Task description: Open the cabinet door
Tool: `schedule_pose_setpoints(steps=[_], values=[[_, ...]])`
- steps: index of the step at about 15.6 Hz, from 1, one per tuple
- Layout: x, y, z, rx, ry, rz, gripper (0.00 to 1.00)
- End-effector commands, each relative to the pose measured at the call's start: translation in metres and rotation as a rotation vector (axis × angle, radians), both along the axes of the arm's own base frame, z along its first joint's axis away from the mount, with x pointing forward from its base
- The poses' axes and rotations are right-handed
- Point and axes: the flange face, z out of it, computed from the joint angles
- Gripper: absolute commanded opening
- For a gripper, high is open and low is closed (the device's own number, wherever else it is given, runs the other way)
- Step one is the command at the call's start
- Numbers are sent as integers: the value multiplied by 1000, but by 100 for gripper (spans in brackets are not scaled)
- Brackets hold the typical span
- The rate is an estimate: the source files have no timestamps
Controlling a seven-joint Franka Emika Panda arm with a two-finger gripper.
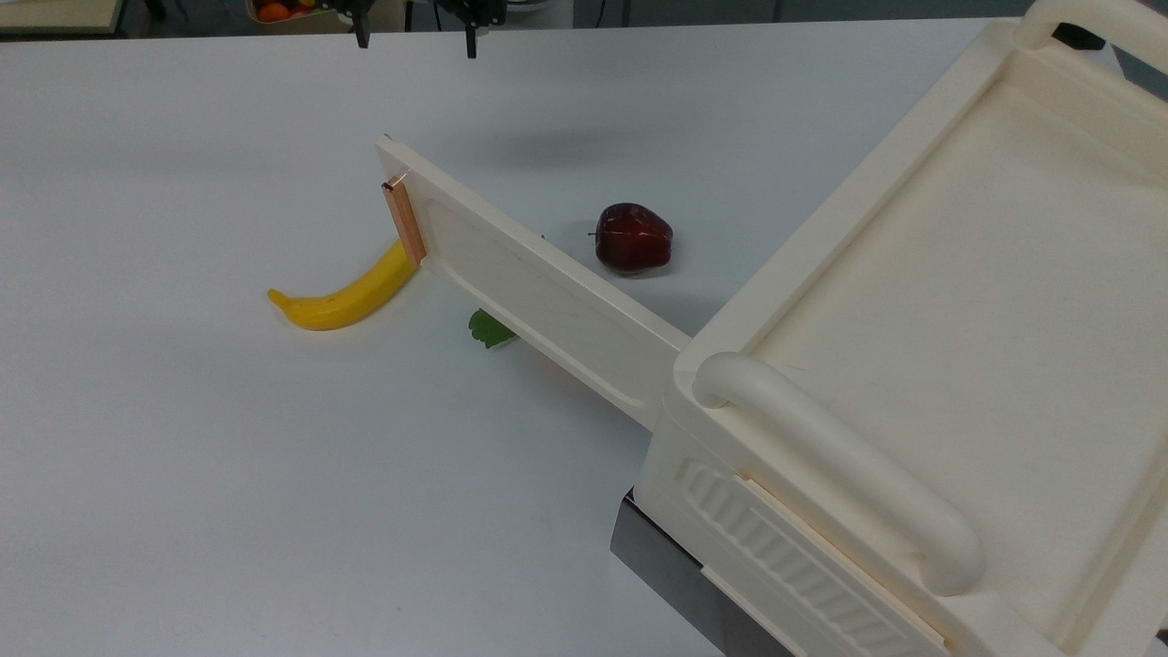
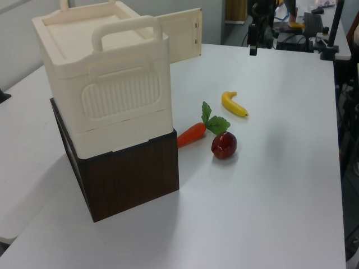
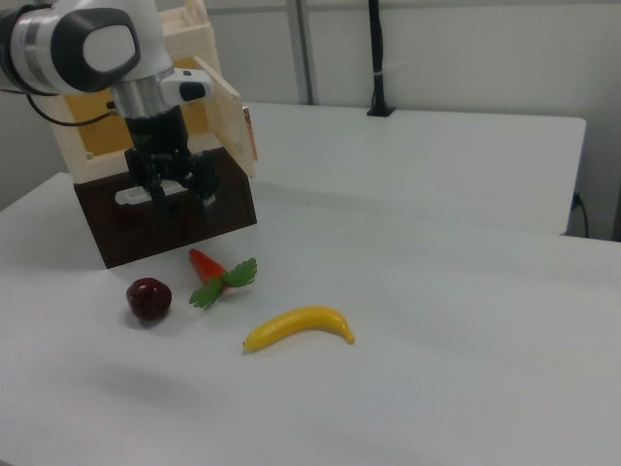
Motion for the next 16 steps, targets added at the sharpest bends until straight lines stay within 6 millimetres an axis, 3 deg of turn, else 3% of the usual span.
schedule_pose_setpoints(steps=[1, 16], values=[[-11, -5, 3, -1, -1, 9, 100], [-1, 2, 0, 12, -4, -5, 100]])
